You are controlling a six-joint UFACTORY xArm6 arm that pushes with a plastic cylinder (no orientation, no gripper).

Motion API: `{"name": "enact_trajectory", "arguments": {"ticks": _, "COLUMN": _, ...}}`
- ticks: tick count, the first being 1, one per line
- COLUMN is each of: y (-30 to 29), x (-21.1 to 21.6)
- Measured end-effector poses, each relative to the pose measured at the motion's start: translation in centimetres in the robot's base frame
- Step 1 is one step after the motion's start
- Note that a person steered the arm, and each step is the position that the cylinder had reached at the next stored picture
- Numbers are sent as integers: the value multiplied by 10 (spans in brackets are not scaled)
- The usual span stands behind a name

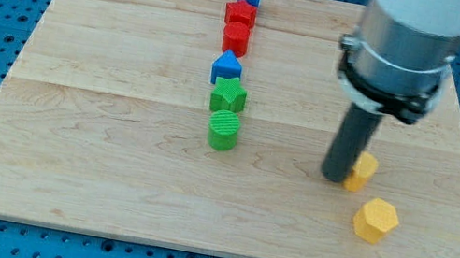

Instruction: Push the green circle towards the center right

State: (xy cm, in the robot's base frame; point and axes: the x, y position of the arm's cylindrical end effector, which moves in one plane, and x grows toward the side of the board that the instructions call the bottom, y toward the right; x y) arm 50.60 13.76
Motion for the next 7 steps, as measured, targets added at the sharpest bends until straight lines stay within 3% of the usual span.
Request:
{"name": "enact_trajectory", "arguments": {"ticks": 1, "y": 7, "x": 0}}
{"name": "enact_trajectory", "arguments": {"ticks": 2, "y": -105, "x": 41}}
{"name": "enact_trajectory", "arguments": {"ticks": 3, "y": -251, "x": 32}}
{"name": "enact_trajectory", "arguments": {"ticks": 4, "y": -232, "x": -19}}
{"name": "enact_trajectory", "arguments": {"ticks": 5, "y": -170, "x": -38}}
{"name": "enact_trajectory", "arguments": {"ticks": 6, "y": -122, "x": -39}}
{"name": "enact_trajectory", "arguments": {"ticks": 7, "y": -134, "x": -24}}
